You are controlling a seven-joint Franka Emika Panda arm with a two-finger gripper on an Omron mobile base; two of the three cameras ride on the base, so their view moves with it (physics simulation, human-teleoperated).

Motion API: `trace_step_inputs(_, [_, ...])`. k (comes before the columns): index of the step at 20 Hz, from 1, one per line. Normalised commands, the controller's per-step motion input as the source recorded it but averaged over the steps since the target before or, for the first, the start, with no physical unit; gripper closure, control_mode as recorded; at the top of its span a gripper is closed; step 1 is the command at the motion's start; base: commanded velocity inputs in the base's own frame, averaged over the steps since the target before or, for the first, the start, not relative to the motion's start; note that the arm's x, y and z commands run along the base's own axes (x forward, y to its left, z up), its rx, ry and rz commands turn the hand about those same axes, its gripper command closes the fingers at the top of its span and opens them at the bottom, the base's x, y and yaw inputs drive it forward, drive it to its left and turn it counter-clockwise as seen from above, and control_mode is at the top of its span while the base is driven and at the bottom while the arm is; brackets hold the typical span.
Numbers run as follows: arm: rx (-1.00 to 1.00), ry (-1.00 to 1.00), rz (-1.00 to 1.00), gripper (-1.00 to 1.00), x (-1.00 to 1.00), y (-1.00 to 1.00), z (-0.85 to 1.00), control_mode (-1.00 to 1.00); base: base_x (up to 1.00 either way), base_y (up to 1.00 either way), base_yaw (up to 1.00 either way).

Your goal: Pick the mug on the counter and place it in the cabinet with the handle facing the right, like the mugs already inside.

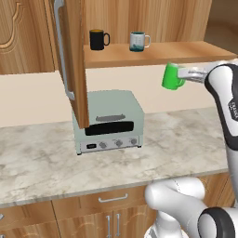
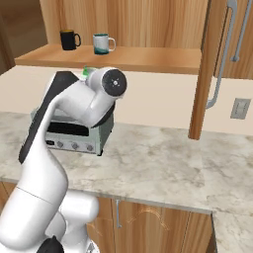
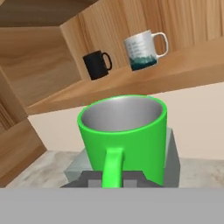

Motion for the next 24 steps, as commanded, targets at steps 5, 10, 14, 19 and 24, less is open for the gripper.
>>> trace_step_inputs(5, [0.02,-0.05,0.00,1.00,-0.06,0.00,0.47,-1.00,0.00,0.00,0.00])
trace_step_inputs(10, [0.03,-0.03,0.00,1.00,0.18,0.00,0.23,-1.00,0.00,0.00,0.00])
trace_step_inputs(14, [0.06,-0.02,0.00,1.00,0.41,0.00,0.08,-1.00,0.00,0.00,0.00])
trace_step_inputs(19, [0.02,-0.03,0.00,1.00,0.46,0.00,0.18,-1.00,0.00,0.00,0.00])
trace_step_inputs(24, [0.01,-0.04,0.00,1.00,0.45,-0.03,0.19,-1.00,0.00,0.00,0.00])
